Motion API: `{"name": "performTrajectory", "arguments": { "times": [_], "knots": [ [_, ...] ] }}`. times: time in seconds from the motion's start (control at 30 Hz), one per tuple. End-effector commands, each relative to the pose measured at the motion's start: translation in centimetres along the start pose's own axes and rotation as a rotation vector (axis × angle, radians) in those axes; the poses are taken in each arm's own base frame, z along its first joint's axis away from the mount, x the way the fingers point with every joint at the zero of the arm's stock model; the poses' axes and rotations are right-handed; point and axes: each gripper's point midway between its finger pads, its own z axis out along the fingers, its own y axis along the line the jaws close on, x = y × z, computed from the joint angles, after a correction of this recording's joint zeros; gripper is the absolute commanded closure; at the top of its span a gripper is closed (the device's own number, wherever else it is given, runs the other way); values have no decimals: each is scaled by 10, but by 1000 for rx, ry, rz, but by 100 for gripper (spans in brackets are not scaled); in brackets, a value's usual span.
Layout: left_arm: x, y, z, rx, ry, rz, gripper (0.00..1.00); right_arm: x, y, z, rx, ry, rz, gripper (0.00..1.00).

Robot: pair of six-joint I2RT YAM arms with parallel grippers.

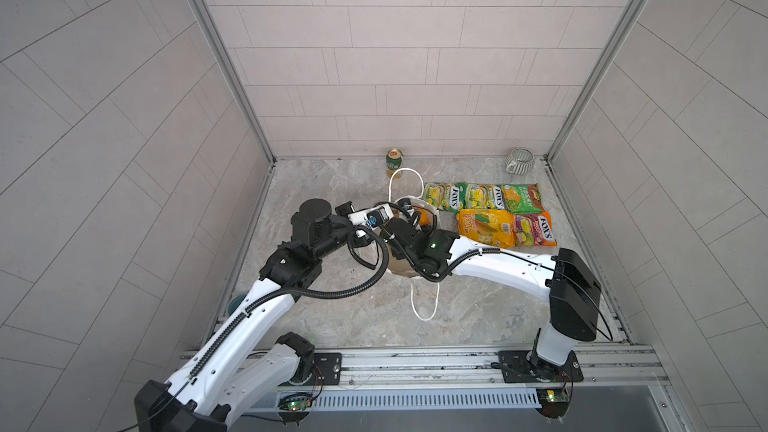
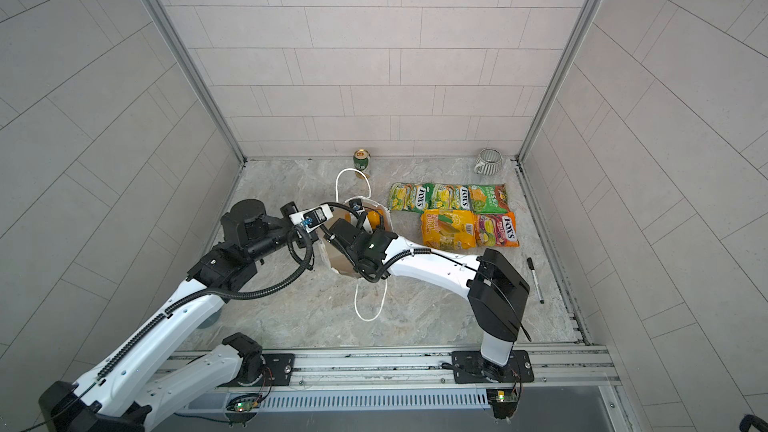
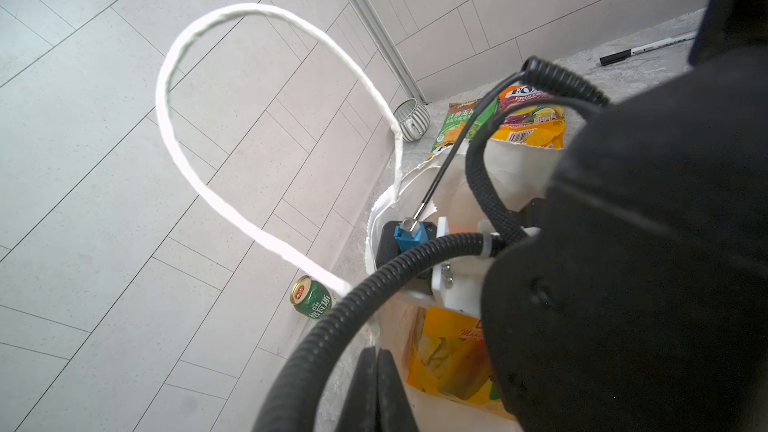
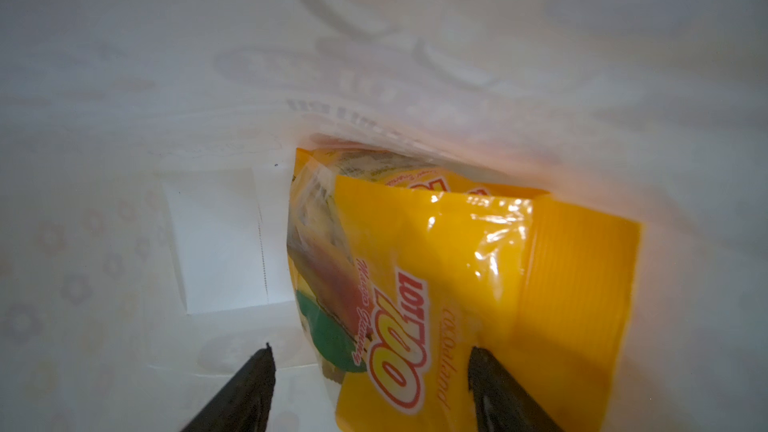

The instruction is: Take the snacks out of the paper bag

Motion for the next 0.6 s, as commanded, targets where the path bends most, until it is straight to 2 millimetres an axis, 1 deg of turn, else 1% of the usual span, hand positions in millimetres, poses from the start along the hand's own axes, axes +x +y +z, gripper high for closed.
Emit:
{"name": "performTrajectory", "arguments": {
  "times": [0.0, 0.1, 0.23, 0.3, 0.43, 0.53, 0.57],
  "knots": [
    [-19, 4, -6, -11, -72, 32, 100, -4, 6, 13, -35, 6, 74, 30],
    [-18, 4, -6, -15, -68, 33, 100, -2, 10, 23, -74, 16, 106, 41],
    [-18, 4, -5, -14, -71, 34, 100, -7, 20, 26, -129, -6, 97, 62],
    [-19, 5, -7, -17, -70, 36, 100, -11, 22, 23, -140, -14, 82, 72],
    [-18, 5, -8, -25, -71, 38, 100, -19, 21, 12, -167, -34, 72, 91],
    [-17, 5, -7, -24, -65, 38, 100, -27, 19, 2, -179, -56, 58, 95],
    [-17, 5, -7, -25, -62, 37, 100, -30, 18, -2, -185, -63, 57, 99]
  ]
}}
